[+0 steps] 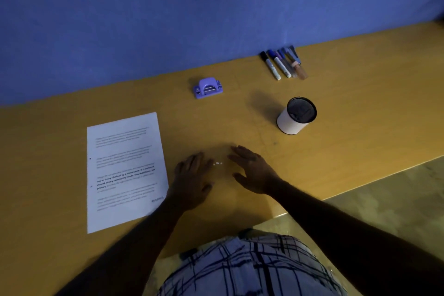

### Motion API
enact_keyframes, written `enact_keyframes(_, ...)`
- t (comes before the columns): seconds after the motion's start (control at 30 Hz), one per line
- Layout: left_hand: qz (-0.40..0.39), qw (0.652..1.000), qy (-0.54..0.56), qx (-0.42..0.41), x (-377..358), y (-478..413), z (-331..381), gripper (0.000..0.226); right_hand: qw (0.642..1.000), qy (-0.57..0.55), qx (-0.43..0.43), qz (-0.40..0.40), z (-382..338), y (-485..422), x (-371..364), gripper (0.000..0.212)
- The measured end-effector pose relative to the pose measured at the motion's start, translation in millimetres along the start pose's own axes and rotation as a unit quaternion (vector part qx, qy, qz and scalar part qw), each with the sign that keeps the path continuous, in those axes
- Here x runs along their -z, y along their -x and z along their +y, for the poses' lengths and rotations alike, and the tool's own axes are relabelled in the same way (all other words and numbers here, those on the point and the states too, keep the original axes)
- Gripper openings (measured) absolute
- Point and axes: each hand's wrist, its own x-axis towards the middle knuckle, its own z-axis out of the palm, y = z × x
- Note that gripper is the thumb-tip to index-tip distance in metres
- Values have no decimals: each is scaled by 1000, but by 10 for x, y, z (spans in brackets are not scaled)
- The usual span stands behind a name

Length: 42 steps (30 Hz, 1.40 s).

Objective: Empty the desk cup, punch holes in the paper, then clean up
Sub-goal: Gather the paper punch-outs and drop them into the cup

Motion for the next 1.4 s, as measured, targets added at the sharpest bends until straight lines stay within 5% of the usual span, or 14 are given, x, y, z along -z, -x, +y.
enact_keyframes(0.43, 11, 998, -65, 21, -94, -30, 140, 71, 989, 140, 44, -12, 41, -11, -349, 68)
enact_keyframes(0.7, 9, 998, -54, 28, -89, -29, 179, 69, 992, 129, 20, 2, -66, 14, -389, 65)
enact_keyframes(0.9, 96, 984, 140, 55, 38, -155, 158, 44, 984, -158, -51, 58, -202, -74, -282, 51)
enact_keyframes(1.07, 87, 855, 480, 175, 220, -303, 126, 33, 900, -388, -169, 108, -280, -185, -187, 30)
enact_keyframes(1.3, 100, 834, 509, 186, 235, -274, 89, 13, 809, -532, -222, 110, -257, -181, -142, 14)
enact_keyframes(1.4, 107, 831, 515, 183, 216, -252, 73, 19, 826, -500, -236, 111, -226, -205, -154, 12)
